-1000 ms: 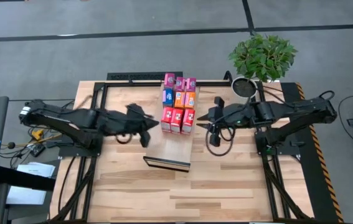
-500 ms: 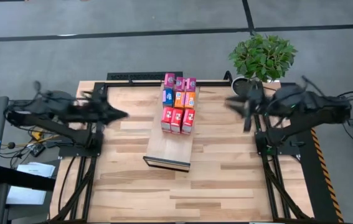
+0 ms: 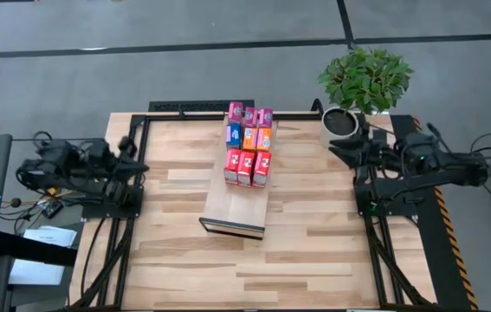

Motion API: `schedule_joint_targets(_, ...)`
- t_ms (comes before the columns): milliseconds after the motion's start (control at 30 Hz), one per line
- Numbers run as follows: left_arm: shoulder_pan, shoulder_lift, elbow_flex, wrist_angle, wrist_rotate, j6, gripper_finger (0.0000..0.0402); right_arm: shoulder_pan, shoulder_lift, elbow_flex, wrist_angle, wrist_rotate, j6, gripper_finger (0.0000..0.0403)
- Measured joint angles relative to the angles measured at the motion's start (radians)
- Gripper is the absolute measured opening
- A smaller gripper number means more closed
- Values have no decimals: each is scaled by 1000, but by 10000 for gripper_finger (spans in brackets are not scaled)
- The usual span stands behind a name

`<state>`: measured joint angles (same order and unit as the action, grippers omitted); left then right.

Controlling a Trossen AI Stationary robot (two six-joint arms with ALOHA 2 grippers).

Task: Stack cereal on shelf
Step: Return to Home Position

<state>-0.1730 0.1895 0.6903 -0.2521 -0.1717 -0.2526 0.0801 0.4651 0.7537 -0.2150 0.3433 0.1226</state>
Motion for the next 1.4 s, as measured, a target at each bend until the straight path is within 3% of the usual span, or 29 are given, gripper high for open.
schedule_joint_targets(133, 0, -83, -171, 127, 75, -38, 0, 0, -63, -142, 93, 2, 40, 118)
schedule_joint_targets(367, 0, -154, -437, 355, 98, -99, 0, 21, -94, -348, 268, -1, 98, 118)
schedule_joint_targets(667, 0, -186, -668, 576, 95, -123, 0, 34, -94, -485, 361, -2, 146, 118)
schedule_joint_targets(867, 0, -185, -679, 508, 60, -146, 0, 52, -94, -563, 423, -3, 131, 118)
schedule_joint_targets(1133, 0, -186, -679, 507, 52, -137, 0, 58, -94, -745, 694, -6, 139, 118)
schedule_joint_targets(1400, 0, -186, -680, 503, 52, -126, 0, 48, -93, -745, 640, -2, 139, 118)
